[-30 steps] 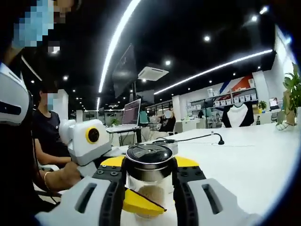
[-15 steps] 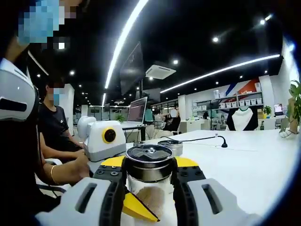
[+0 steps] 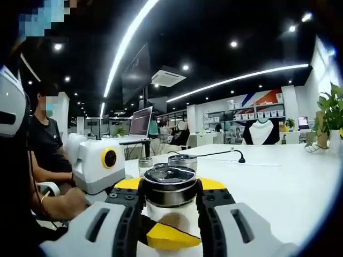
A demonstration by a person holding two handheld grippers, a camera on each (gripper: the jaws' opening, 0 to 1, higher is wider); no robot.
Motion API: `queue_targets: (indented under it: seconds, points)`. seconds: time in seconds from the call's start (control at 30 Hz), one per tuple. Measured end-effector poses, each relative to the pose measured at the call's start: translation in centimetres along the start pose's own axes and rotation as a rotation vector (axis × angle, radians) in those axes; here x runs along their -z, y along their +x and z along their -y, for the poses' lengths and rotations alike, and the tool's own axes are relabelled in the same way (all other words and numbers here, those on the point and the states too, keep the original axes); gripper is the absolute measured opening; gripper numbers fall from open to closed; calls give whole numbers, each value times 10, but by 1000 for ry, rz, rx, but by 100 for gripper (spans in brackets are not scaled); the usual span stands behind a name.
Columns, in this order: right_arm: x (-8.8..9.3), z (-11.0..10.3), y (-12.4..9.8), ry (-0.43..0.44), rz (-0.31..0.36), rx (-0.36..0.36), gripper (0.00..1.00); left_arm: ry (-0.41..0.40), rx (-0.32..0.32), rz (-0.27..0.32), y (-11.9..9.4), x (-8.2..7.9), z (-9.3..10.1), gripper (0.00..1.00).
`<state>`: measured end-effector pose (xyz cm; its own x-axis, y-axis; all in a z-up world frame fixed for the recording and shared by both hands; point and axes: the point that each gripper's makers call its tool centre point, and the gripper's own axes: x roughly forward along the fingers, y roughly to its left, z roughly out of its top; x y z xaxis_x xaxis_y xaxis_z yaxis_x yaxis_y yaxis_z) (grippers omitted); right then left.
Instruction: Rotate the seasoning bottle until the label or dispensing opening points toward the visible target arrow and the bottle remains upright within the marked orientation range
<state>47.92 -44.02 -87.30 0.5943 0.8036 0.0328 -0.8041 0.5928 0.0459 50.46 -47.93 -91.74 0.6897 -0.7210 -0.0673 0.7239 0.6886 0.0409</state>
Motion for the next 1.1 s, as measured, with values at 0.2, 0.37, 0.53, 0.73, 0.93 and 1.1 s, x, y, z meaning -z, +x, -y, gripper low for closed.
queue_targets:
  seconds: [0.2, 0.37, 0.53, 0.73, 0.93, 1.1]
  points:
    - [4, 2, 1, -13, -10, 67, 36, -12, -73, -9, 1, 5, -5, 48]
    - [5, 1, 0, -53, -2, 106, 36, 53, -151, -46, 0, 6, -8, 48]
    - [5, 5, 0, -57, -13, 128, 36, 54, -183, -62, 0, 6, -8, 48]
    - [3, 6, 1, -48, -10, 136, 36, 35, -190, -61, 0, 6, -9, 48]
    - [7, 10, -2, -60, -12, 120, 36, 22, -154, -67, 3, 10, -8, 48]
    - [1, 11, -3, -92, 5, 89, 36, 39, -140, -49, 4, 3, -5, 48]
